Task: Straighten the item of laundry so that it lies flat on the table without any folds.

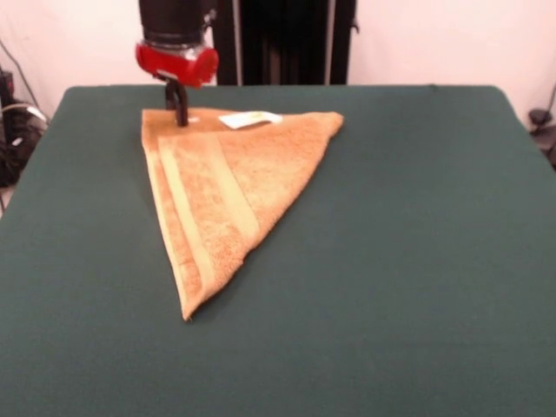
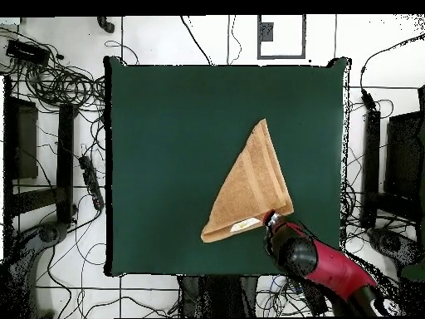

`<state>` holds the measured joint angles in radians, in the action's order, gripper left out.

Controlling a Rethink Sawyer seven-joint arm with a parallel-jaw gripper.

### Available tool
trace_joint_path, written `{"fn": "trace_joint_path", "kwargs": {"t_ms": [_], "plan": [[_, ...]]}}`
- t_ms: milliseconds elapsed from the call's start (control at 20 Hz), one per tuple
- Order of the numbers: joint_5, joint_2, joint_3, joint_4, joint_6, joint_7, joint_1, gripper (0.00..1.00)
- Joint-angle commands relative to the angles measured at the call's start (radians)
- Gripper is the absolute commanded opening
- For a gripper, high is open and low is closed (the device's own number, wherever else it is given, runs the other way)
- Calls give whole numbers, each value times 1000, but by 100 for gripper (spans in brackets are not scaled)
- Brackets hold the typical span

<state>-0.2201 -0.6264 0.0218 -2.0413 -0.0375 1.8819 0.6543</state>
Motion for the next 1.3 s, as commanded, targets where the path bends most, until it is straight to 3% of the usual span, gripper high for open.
{"fn": "trace_joint_path", "kwargs": {"t_ms": [50,250,300,900,1300], "plan": [[-47,-27,82,-92,-87,56,30,0],[-60,7,88,-98,-63,70,40,0],[-65,8,90,-102,-54,81,42,100],[-53,10,84,-116,-2,121,13,100],[3,-59,34,-39,-56,138,-120,100]]}}
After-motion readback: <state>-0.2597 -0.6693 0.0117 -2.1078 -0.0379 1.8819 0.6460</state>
